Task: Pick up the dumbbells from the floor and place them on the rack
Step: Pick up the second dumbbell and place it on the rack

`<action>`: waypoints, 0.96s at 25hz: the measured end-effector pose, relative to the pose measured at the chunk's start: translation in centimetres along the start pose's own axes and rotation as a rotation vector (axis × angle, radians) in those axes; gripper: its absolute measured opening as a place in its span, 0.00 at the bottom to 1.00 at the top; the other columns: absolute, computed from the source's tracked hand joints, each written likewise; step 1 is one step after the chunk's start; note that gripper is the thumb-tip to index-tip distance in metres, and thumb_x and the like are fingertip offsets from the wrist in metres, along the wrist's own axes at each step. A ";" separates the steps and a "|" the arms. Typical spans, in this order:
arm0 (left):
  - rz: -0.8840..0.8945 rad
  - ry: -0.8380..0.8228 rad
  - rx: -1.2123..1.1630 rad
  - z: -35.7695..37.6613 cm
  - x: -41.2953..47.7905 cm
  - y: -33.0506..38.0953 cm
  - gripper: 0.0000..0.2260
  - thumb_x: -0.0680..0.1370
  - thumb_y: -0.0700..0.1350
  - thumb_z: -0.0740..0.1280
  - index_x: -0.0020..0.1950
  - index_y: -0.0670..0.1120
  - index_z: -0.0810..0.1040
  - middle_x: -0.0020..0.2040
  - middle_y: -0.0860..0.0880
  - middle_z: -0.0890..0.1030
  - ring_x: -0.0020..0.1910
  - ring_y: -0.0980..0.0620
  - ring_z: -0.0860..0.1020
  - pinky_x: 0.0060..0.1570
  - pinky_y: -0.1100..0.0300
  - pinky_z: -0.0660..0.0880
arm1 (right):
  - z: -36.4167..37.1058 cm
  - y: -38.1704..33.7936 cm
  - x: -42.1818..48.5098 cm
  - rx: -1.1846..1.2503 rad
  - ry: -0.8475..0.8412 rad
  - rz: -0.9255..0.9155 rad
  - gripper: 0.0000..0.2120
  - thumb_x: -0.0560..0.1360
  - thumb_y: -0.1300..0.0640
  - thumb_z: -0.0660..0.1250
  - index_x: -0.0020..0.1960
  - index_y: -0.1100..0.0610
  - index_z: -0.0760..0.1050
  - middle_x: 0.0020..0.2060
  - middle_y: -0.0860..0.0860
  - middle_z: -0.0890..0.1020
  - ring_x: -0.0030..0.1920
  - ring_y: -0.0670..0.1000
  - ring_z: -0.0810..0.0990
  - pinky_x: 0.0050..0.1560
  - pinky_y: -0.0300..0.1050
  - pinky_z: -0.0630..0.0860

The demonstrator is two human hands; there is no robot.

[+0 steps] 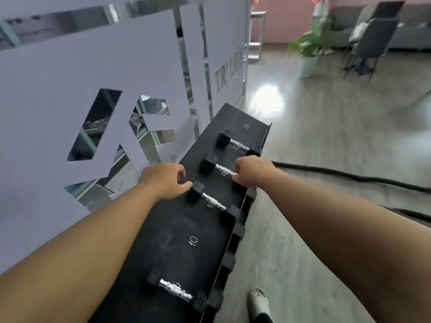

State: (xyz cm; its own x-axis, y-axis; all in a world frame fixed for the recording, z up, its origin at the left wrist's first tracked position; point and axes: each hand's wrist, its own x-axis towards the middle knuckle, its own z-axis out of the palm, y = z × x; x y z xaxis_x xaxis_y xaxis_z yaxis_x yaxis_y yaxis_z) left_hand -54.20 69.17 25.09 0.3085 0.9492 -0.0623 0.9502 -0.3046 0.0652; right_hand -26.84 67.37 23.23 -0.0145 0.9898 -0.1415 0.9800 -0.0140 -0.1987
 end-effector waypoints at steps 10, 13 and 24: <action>0.196 -0.122 0.001 -1.5 -2.2 14.8 0.18 0.68 0.70 0.64 0.46 0.60 0.78 0.48 0.59 0.82 0.50 0.53 0.80 0.55 0.51 0.78 | -5.2 13.1 -13.7 0.008 0.037 0.248 0.11 0.72 0.44 0.67 0.49 0.50 0.79 0.48 0.50 0.82 0.47 0.55 0.79 0.47 0.48 0.77; 0.289 -0.134 0.026 -0.2 -2.6 21.8 0.17 0.69 0.70 0.64 0.47 0.60 0.79 0.48 0.60 0.81 0.49 0.54 0.80 0.52 0.52 0.79 | -4.3 18.3 -18.2 -0.010 0.005 0.318 0.11 0.73 0.43 0.67 0.50 0.48 0.78 0.49 0.50 0.82 0.47 0.55 0.78 0.45 0.48 0.75; 0.539 -0.280 0.086 8.4 -9.4 55.6 0.20 0.70 0.71 0.63 0.53 0.60 0.78 0.55 0.58 0.81 0.56 0.52 0.78 0.56 0.49 0.77 | -1.4 45.3 -42.9 0.033 -0.030 0.621 0.13 0.72 0.43 0.64 0.52 0.48 0.78 0.46 0.47 0.78 0.50 0.54 0.79 0.47 0.49 0.75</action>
State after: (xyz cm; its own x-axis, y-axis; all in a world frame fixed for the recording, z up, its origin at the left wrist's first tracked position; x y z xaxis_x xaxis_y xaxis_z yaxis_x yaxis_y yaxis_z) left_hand -3.91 42.63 20.90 0.7353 0.6062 -0.3032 0.6536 -0.7525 0.0807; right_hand 18.41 24.48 21.69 0.5499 0.7913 -0.2672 0.8009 -0.5904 -0.1002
